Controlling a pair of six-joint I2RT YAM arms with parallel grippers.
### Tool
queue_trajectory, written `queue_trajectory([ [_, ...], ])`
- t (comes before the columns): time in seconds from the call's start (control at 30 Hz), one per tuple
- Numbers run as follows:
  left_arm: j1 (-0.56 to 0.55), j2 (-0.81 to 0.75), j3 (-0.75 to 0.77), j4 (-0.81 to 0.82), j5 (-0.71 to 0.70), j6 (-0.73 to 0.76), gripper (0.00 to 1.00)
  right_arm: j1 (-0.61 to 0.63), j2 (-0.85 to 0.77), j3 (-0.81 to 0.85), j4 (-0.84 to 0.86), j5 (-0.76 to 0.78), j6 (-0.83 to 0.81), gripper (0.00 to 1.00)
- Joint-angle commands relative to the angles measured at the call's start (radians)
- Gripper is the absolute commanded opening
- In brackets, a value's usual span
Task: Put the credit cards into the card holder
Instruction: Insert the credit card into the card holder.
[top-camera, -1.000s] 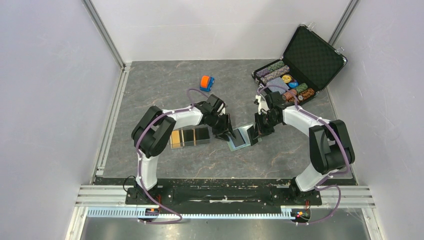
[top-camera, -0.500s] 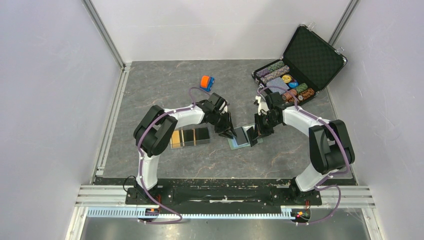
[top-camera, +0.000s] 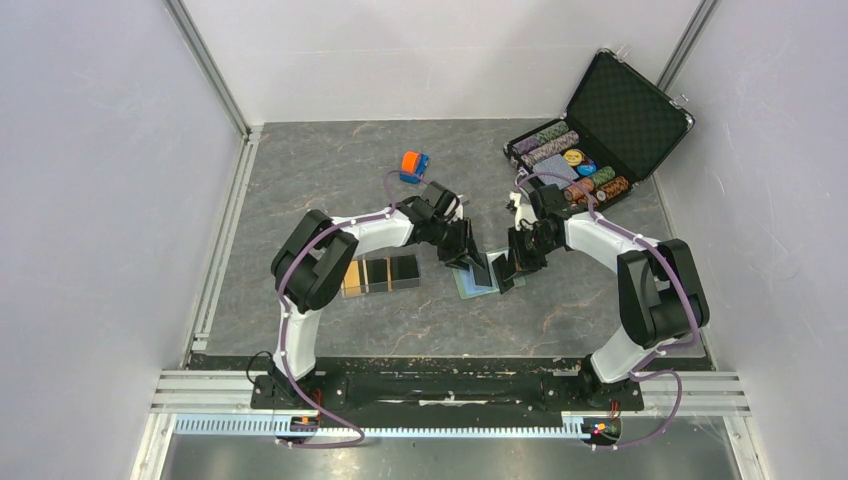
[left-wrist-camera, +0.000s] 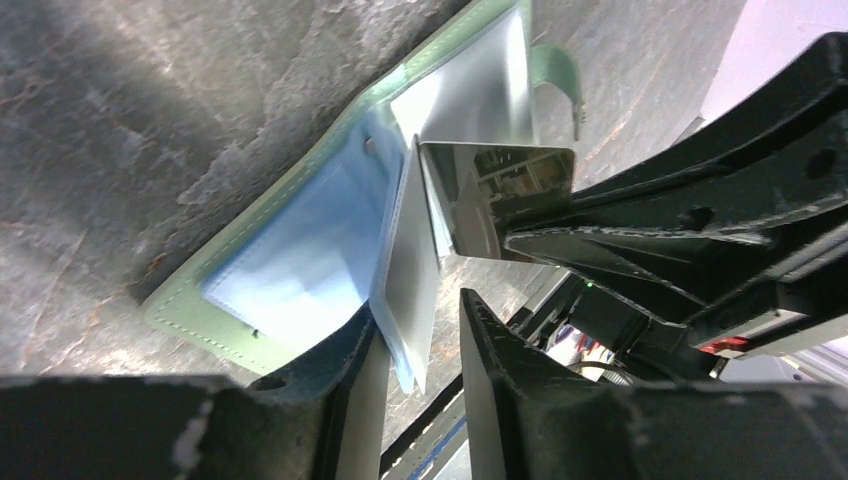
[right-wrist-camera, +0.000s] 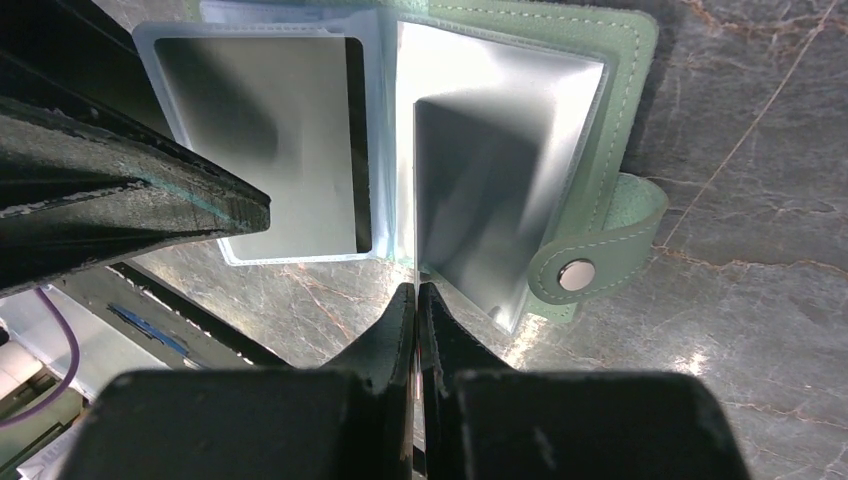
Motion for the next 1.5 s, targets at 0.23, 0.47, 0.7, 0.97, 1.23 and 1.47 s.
queue_trajectory([
  [0.23, -0.006, -0.007, 0.043, 0.029, 0.041, 0.012, 0.02, 0.012, 0.003, 0.034, 0.008, -0.023, -0.003, 0.0],
  [0.47, -0.003, -0.049, 0.14, -0.306, -0.071, 0.205, 0.02, 0.009, -0.047, 0.118, 0.006, -0.002, 0.024, 0.0],
  [0.7, -0.004, -0.068, 0.191, -0.457, -0.119, 0.212, 0.12, 0.005, -0.068, 0.182, 0.008, 0.001, 0.052, 0.0],
  [0.97, -0.023, 0.003, 0.201, -0.223, 0.094, 0.054, 0.49, -0.037, -0.085, 0.182, 0.007, 0.017, 0.059, 0.0],
  [1.23, -0.064, 0.081, 0.232, -0.126, 0.158, -0.014, 0.49, -0.062, -0.098, 0.187, 0.006, 0.009, 0.057, 0.0],
  [1.47, -0.056, 0.032, 0.172, -0.104, 0.118, 0.035, 0.49, -0.053, -0.097, 0.143, 0.044, -0.038, 0.078, 0.0],
])
